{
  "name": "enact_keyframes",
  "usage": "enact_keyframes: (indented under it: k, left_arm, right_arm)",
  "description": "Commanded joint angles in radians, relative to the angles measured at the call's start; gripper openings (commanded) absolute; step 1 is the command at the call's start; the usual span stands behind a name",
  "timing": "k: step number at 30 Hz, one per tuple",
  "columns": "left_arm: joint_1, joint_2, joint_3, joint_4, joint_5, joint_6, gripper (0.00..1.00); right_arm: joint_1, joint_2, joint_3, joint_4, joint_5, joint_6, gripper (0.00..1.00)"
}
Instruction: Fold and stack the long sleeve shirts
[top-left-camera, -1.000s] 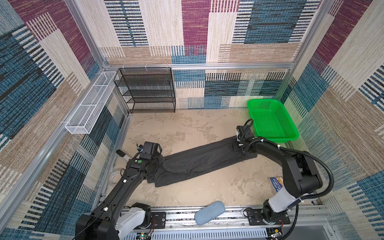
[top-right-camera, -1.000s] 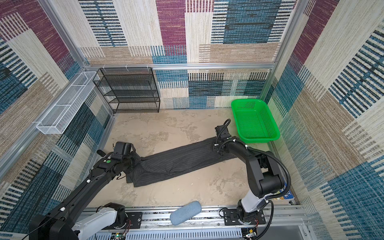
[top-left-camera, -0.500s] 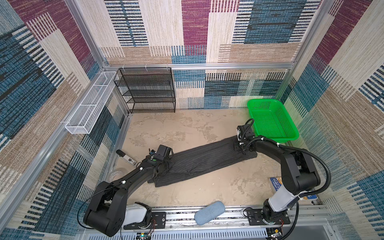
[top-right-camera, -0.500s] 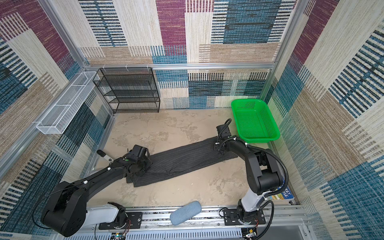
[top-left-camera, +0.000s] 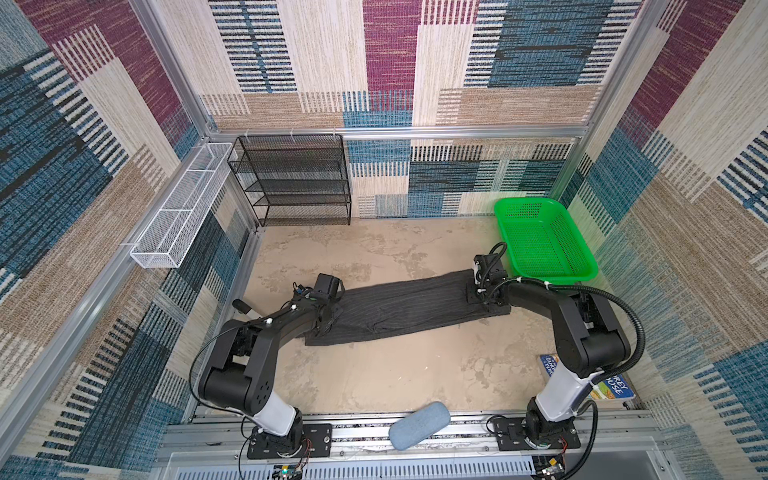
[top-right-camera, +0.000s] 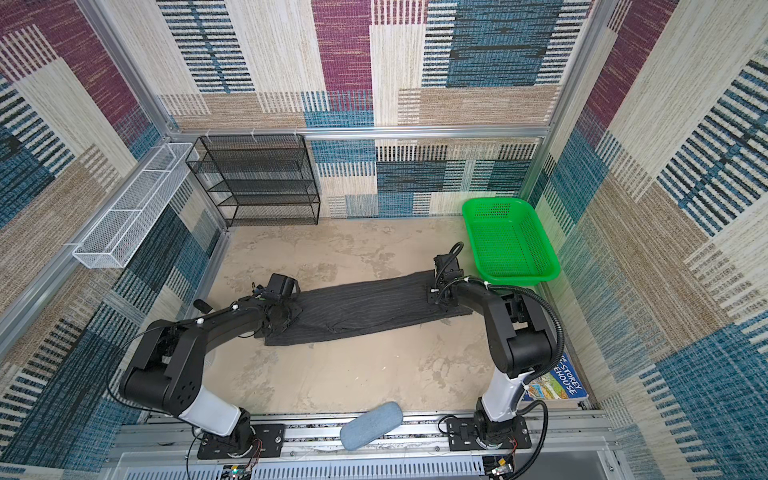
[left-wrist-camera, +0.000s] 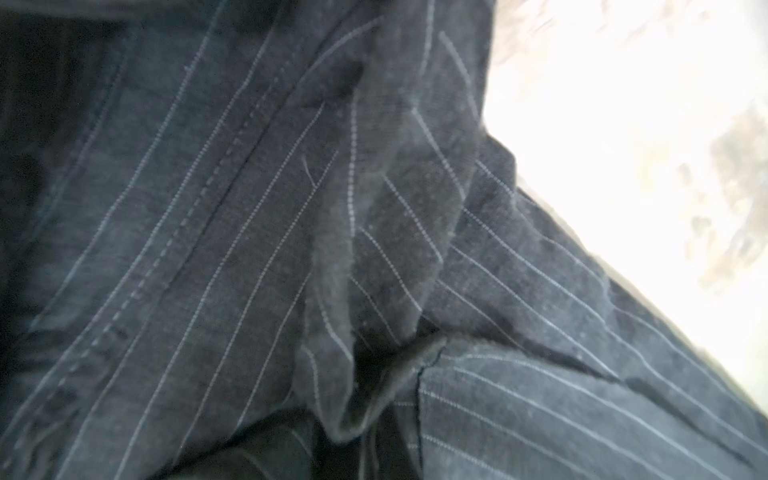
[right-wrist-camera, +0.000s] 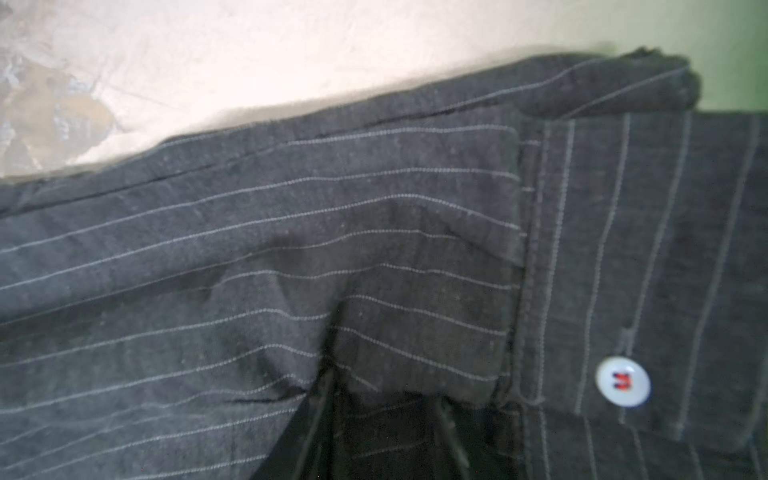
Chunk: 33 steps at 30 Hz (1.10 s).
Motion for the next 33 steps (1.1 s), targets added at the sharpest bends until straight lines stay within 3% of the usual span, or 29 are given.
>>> enact_keyframes:
  k: [1, 8, 16, 20, 23, 28, 33]
  left_arm:
    - [0.005, 0.115, 0.156, -0.081, 0.021, 0.115, 0.0]
    - [0.013, 0.366, 0.507, -0.16, 0.02, 0.214, 0.0]
    - [0.058, 0.432, 0.762, -0.298, -0.023, 0.292, 0.0]
    - [0.078, 0.33, 0.733, -0.34, -0.067, 0.303, 0.05]
    - [0.082, 0.216, 0.648, -0.345, -0.062, 0.289, 0.08]
    - [0.034, 0.071, 0.445, -0.225, 0.066, 0.173, 0.09]
    - [-0.059, 0.141, 0.426, -0.153, 0.115, 0.093, 0.07]
  right_arm:
    - [0.002, -0.007, -0.037, -0.131, -0.058, 0.068, 0.37]
    - [0.118, -0.072, -0.059, -0.183, -0.103, 0.207, 0.36]
    - [0.354, -0.193, -0.085, -0.243, -0.097, 0.44, 0.37]
    - [0.379, -0.312, -0.077, -0.318, -0.036, 0.457, 0.39]
    - [0.379, -0.353, -0.049, -0.34, -0.004, 0.396, 0.42]
    - [0.376, -0.263, -0.03, -0.261, -0.013, 0.277, 0.43]
    - [0.375, -0.173, -0.048, -0.178, 0.005, 0.236, 0.42]
